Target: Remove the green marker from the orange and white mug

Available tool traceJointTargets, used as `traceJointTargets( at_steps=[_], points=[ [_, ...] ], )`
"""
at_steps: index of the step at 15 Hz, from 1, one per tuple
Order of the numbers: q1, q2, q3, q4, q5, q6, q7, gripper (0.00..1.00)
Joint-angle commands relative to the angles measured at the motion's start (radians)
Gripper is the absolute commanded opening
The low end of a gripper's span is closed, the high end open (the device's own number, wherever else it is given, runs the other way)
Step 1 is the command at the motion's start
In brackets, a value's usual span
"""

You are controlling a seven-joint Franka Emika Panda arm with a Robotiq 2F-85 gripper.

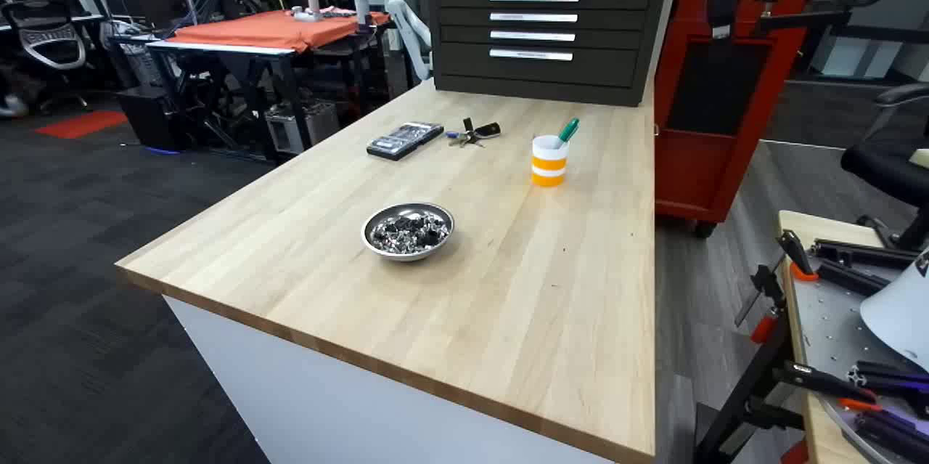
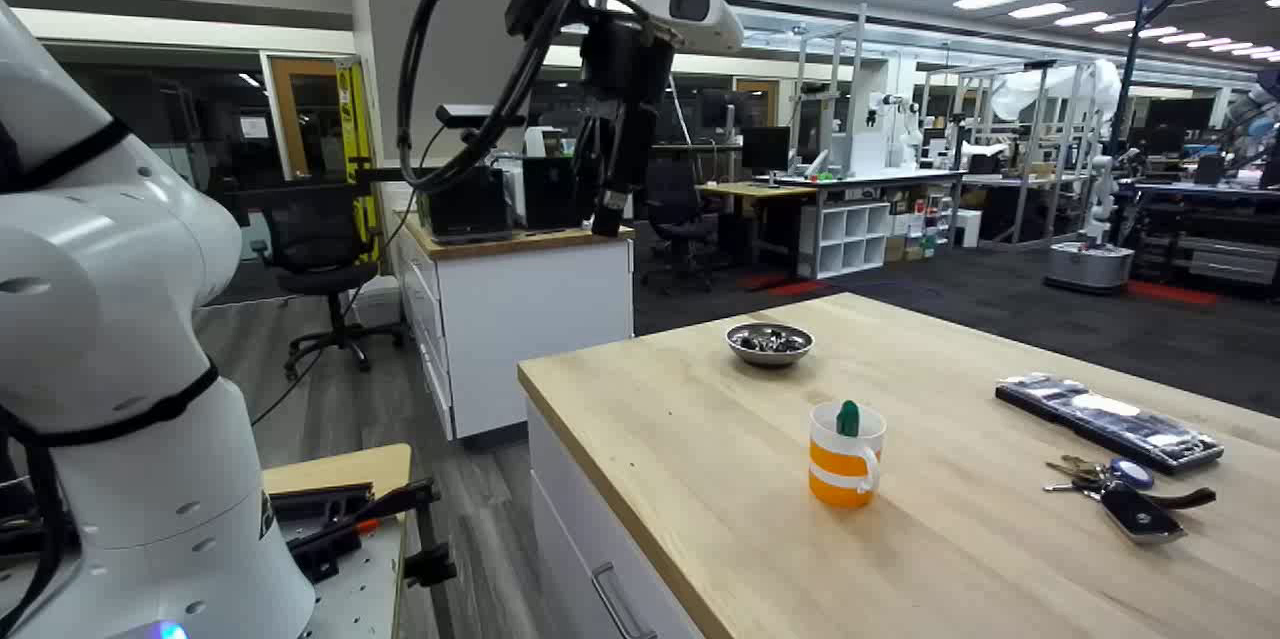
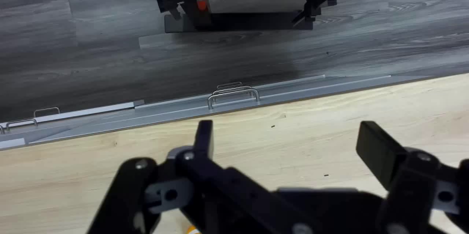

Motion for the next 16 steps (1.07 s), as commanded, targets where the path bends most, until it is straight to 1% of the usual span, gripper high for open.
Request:
traceJointTargets(
  at_steps=[1,10,13,16],
  points=[
    [0.001,0.0,-0.001,0.002,0.0,-0.002,0.0,1.0],
    [0.001,0.0,-0.001,0.002,0.0,-0.002,0.0,1.0],
    [0.001,0.0,0.001,-0.004,-0.021,0.033,-0.008,1.0],
    [-0.003,0.01,0.0,-0.001,-0.054,0.099,-0.016,1.0]
  ],
)
